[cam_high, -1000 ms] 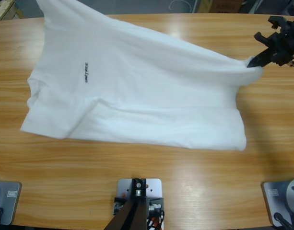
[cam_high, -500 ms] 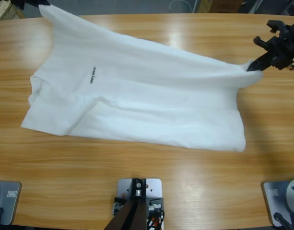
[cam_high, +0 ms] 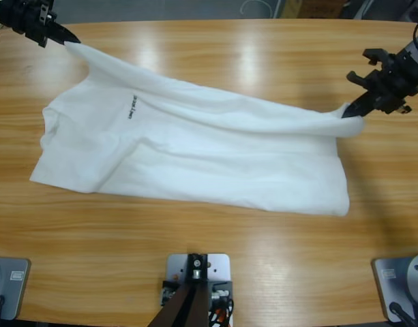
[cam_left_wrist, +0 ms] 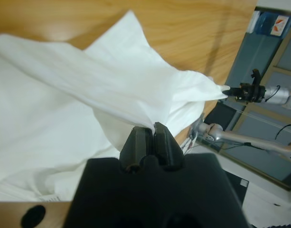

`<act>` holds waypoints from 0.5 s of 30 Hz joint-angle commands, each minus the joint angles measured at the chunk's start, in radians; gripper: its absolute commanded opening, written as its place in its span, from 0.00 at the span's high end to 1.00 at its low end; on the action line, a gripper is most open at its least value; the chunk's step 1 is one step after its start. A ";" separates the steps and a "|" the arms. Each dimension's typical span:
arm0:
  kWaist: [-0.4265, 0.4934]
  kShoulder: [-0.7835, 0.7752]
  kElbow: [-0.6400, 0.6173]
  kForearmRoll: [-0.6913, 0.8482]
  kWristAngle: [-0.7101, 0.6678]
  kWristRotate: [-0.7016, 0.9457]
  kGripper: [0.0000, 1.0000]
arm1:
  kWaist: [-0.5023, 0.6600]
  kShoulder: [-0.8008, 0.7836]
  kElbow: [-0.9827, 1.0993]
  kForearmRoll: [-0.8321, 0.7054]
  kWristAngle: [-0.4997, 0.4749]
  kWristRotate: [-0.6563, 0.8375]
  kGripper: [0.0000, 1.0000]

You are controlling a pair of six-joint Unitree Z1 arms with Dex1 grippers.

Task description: Fold clothes

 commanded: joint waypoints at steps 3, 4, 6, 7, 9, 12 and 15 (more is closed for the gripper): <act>0.075 -0.116 0.210 0.133 -0.018 0.047 1.00 | 0.013 0.074 0.012 -0.004 0.012 -0.017 1.00; 0.076 -0.126 0.228 0.131 -0.018 0.049 1.00 | 0.013 0.075 0.008 -0.004 0.012 -0.017 1.00; 0.076 -0.135 0.253 0.123 -0.018 0.049 1.00 | 0.013 0.076 0.003 -0.003 0.012 -0.017 1.00; 0.076 -0.133 0.262 0.123 -0.019 0.049 1.00 | 0.013 0.075 0.003 -0.002 0.012 -0.018 1.00; 0.076 -0.134 0.277 0.123 -0.019 0.050 1.00 | 0.013 0.070 0.007 -0.001 0.012 -0.021 1.00; 0.076 -0.150 0.306 0.123 -0.018 0.055 1.00 | 0.013 0.069 0.008 -0.001 0.012 -0.028 1.00; 0.076 -0.160 0.338 0.123 -0.018 0.058 1.00 | 0.012 0.070 0.004 -0.001 0.012 -0.028 1.00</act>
